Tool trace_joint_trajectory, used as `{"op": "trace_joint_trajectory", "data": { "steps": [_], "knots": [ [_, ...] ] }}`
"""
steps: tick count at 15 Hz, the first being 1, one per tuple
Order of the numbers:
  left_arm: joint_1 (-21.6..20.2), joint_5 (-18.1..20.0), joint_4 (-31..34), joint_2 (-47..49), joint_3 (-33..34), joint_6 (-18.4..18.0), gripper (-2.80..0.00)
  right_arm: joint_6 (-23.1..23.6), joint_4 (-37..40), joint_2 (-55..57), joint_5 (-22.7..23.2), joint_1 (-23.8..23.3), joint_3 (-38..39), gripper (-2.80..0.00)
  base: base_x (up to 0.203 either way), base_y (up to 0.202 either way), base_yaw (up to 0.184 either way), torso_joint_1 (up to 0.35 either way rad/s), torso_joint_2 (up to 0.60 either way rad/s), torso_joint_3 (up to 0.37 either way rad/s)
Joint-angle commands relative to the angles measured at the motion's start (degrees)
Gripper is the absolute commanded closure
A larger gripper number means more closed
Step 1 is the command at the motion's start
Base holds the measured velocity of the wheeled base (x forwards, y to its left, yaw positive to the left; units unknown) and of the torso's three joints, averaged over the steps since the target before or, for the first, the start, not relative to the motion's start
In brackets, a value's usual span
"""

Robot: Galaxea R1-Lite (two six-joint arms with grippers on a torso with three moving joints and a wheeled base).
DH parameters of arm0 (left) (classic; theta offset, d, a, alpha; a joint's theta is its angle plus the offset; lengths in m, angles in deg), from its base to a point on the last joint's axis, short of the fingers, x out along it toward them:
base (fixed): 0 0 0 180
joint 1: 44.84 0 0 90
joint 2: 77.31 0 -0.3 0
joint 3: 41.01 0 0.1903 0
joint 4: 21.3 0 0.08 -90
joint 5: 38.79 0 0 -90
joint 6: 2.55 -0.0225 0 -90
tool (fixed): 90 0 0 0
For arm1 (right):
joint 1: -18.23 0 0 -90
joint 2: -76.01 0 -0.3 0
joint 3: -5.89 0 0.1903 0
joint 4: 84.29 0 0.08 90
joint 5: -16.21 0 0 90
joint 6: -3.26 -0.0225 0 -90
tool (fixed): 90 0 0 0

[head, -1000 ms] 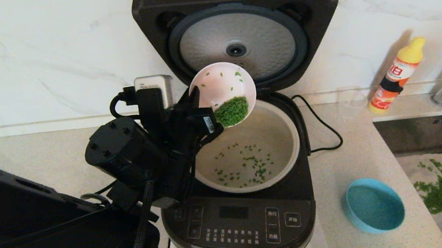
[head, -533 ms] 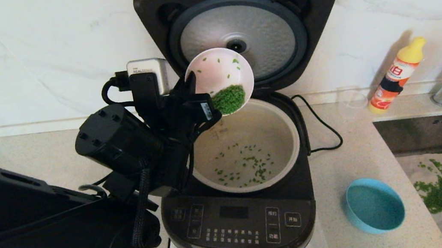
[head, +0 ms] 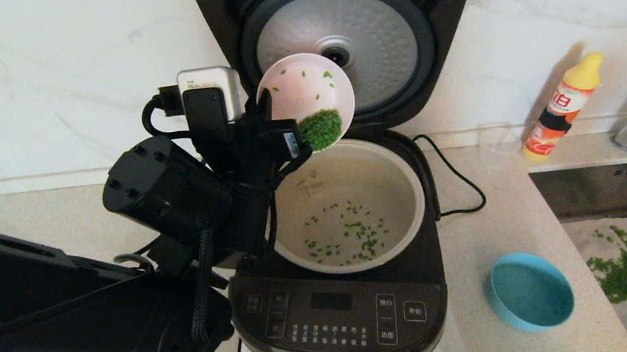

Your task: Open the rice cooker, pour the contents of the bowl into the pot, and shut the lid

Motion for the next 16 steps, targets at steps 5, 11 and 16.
{"op": "trace_joint_trajectory", "data": {
  "steps": [5, 11, 16],
  "knots": [
    [0.9, -1.3, -0.4, -0.2, 0.8, -0.7, 0.00, -1.4, 6.9, 24.3, 0.5, -1.7, -34.0, 0.00, 0.000, 0.000, 0.000, 0.000, 0.00, 0.000],
    [2.0, -1.6, -0.4, 0.3, 3.9, -1.4, 0.00, 14.5, 21.2, 44.7, 8.2, -2.2, -53.6, 0.00, 0.000, 0.000, 0.000, 0.000, 0.00, 0.000],
    [2.2, -1.7, -0.4, 1.7, 4.0, -2.2, 0.00, 20.9, 9.6, 55.7, 7.7, 5.0, -58.0, 0.00, 0.000, 0.000, 0.000, 0.000, 0.00, 0.000]
  ]
}}
